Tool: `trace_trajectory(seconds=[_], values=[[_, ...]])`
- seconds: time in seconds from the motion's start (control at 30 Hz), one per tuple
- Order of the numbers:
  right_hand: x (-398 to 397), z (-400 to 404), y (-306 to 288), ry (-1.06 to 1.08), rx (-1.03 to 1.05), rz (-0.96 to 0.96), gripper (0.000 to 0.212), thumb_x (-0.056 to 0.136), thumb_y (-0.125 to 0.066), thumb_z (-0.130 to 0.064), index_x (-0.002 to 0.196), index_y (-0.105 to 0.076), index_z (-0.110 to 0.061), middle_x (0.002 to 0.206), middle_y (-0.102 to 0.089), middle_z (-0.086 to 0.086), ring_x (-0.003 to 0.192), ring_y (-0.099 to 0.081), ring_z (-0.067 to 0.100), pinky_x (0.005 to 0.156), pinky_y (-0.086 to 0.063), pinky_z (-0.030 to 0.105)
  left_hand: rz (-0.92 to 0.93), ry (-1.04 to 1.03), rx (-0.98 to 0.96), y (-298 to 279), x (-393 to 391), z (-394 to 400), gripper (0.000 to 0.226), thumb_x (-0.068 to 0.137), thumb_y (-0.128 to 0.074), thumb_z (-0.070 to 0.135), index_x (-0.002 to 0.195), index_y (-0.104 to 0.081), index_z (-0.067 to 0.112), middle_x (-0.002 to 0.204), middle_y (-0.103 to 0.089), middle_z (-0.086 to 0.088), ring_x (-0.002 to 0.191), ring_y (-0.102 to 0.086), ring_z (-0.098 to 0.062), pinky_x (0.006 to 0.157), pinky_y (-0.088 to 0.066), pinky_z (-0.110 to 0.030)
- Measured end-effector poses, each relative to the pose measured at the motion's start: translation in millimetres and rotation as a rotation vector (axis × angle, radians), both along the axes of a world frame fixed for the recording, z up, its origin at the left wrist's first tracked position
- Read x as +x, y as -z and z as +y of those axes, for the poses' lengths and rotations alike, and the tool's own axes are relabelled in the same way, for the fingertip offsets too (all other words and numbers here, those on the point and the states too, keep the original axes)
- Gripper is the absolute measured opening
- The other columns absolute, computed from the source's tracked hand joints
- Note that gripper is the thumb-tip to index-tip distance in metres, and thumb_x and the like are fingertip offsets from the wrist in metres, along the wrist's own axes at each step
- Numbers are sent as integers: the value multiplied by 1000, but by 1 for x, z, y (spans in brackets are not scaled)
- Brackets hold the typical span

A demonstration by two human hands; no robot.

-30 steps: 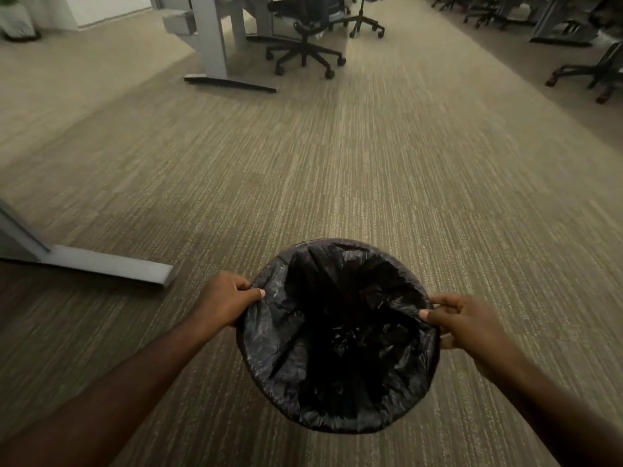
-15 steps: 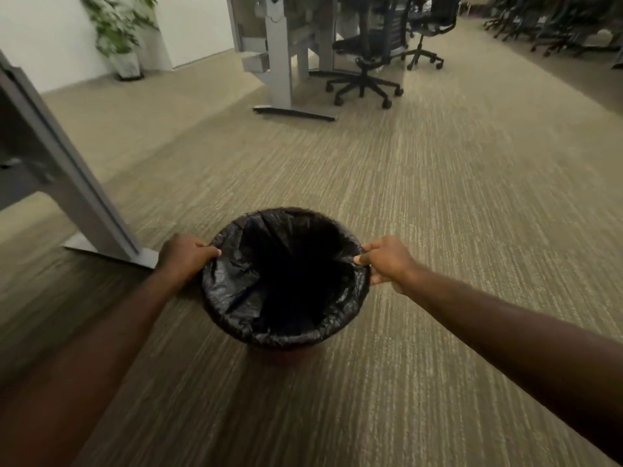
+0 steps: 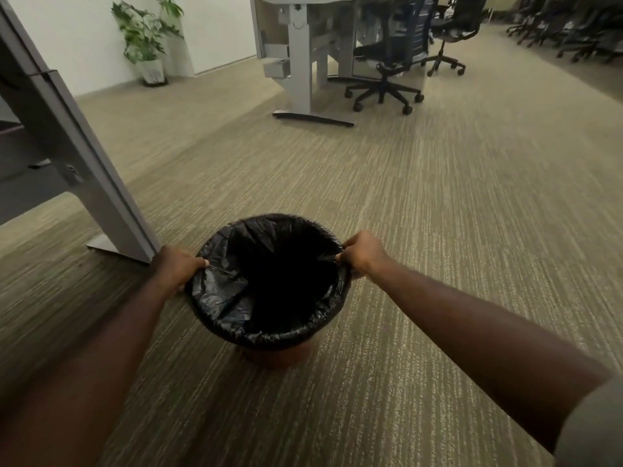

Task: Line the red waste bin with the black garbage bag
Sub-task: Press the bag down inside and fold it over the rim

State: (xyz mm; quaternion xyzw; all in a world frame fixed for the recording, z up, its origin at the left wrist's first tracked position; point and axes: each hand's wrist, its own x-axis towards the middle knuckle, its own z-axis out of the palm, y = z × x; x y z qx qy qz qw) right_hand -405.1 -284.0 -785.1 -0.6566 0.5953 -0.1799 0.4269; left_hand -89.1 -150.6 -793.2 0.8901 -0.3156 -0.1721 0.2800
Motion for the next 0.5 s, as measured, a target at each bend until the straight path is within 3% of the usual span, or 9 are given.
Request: trace_trajectory(seconds=[0.07, 0.17, 0.27, 0.37, 0.5], values=[[5, -1, 0, 5, 0, 9, 20, 88, -74, -9, 105, -75, 3, 94, -76, 21, 79, -77, 34, 72, -65, 49, -7, -25, -13, 3, 2, -2, 42, 76, -83, 18, 52, -52, 5, 64, -61, -21, 64, -60, -30, 62, -39, -32], [9, -2, -1, 4, -6, 27, 21, 88, -74, -11, 104, -75, 3, 95, -77, 21, 81, -77, 34, 75, -64, 49, -1, -32, -43, 6, 4, -2, 43, 75, -83, 17, 50, -51, 5, 63, -56, -15, 63, -52, -23, 63, -36, -32], [12, -3, -1, 17, -7, 30, 21, 88, -74, -12, 103, -76, 2, 94, -77, 20, 80, -77, 34, 74, -64, 49, -23, -13, -60, 8, 4, -1, 27, 76, -83, 18, 67, -71, -4, 71, -67, -19, 67, -61, -26, 64, -46, -37], [12, -3, -2, 9, 1, 50, 22, 89, -73, -13, 105, -76, 1, 95, -77, 20, 80, -77, 33, 76, -64, 48, 4, 7, -92, 9, 3, 0, 35, 77, -82, 27, 90, -77, -5, 87, -75, -23, 82, -71, -33, 73, -54, -40], [8, 1, -9, -81, 71, -24, 38, 94, -69, -26, 124, -68, -2, 108, -75, 19, 86, -77, 35, 75, -64, 47, 47, 43, -62, 7, 4, 2, 49, 82, -73, 46, 94, -78, -2, 93, -75, -23, 90, -71, -35, 80, -54, -41]])
